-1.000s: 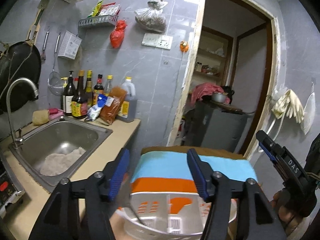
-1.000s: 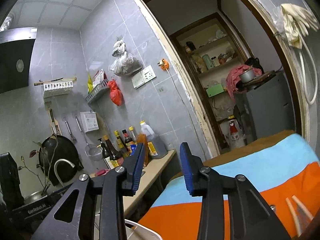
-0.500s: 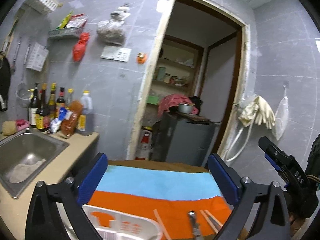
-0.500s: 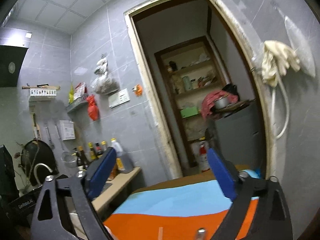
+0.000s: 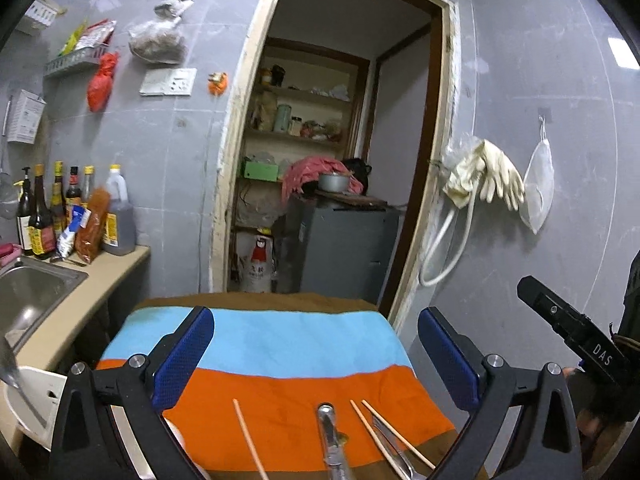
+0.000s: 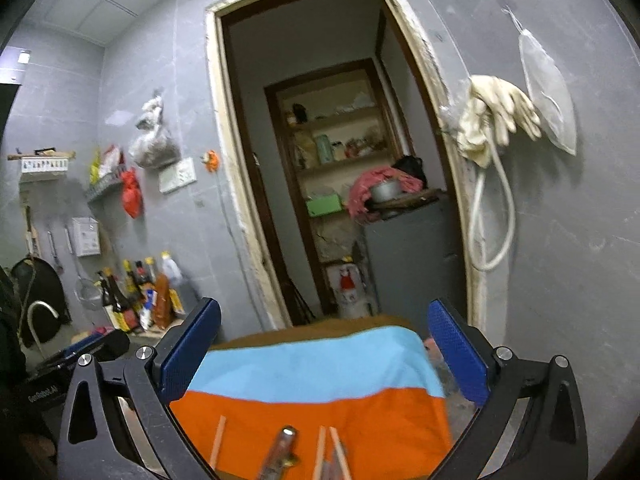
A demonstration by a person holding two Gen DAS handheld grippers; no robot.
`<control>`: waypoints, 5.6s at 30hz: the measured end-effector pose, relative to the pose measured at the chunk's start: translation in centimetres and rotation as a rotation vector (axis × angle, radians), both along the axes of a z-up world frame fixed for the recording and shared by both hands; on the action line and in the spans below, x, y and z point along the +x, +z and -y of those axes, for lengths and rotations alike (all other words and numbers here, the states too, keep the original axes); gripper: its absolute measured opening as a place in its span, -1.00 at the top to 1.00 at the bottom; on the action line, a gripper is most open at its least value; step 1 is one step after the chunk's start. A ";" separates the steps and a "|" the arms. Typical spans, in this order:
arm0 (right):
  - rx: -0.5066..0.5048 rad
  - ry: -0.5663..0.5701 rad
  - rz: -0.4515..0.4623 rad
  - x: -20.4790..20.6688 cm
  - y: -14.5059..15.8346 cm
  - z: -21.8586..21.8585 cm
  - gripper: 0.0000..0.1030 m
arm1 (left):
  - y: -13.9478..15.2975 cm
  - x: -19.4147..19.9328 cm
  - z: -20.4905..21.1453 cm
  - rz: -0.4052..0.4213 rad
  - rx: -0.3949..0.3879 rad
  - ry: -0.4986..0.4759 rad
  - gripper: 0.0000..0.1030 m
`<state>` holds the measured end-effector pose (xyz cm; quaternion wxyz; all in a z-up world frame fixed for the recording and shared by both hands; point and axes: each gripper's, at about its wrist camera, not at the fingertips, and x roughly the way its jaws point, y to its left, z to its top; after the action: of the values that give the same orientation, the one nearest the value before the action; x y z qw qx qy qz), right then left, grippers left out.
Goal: Organize utensils
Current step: 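Move both grippers back down to the remaining utensils on the cloth, then close the right gripper on a chopstick while the left gripper grasps another chopstick, then lift both held chopsticks and carry them over the white caddy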
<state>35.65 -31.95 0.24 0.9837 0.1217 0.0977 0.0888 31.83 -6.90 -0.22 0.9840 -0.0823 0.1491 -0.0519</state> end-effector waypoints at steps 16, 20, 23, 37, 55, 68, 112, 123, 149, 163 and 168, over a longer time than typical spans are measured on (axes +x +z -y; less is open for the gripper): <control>-0.034 0.026 -0.188 4.9 -7.9 4.3 -0.97 | -6.7 5.0 4.0 -0.186 0.085 0.069 -0.99; -0.045 0.070 -0.274 6.7 -10.8 4.0 -0.97 | -8.6 6.4 3.9 -0.257 0.105 0.105 -0.99; -0.044 0.105 -0.338 7.8 -13.0 3.4 -0.97 | -10.1 7.6 3.6 -0.318 0.117 0.140 -0.99; -0.059 0.270 -0.537 11.4 -18.5 -0.9 -0.30 | -14.6 11.1 0.8 -0.559 0.043 0.300 -0.24; -0.160 0.437 -0.672 13.5 -20.5 -5.7 0.43 | -15.9 11.1 -1.5 -0.623 -0.104 0.337 0.44; -0.292 0.416 -0.742 14.6 -20.1 -7.3 0.65 | -15.3 11.9 -0.5 -0.686 -0.030 0.308 0.70; 0.055 0.236 -0.213 4.0 -4.8 -5.1 0.92 | -1.6 2.0 -2.3 -0.248 -0.245 -0.130 0.90; 0.115 0.311 -0.021 0.8 1.0 -13.0 0.92 | 2.5 -2.0 -10.3 -0.125 -0.295 -0.068 0.90; 0.279 0.317 0.168 2.2 -1.6 -25.3 0.91 | -0.5 -2.0 -28.6 0.082 -0.437 0.301 0.90; 0.262 0.260 0.142 3.8 -5.1 -26.0 0.91 | -2.5 -0.8 -26.3 0.108 -0.253 0.319 0.90; 0.248 0.264 0.142 3.5 -5.5 -25.8 0.91 | -2.7 -1.0 -26.0 0.098 -0.230 0.322 0.90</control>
<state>39.15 -6.13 -5.29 0.9455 0.2216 0.0313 0.2366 30.86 19.08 -2.89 0.9698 -0.2144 0.0792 0.0856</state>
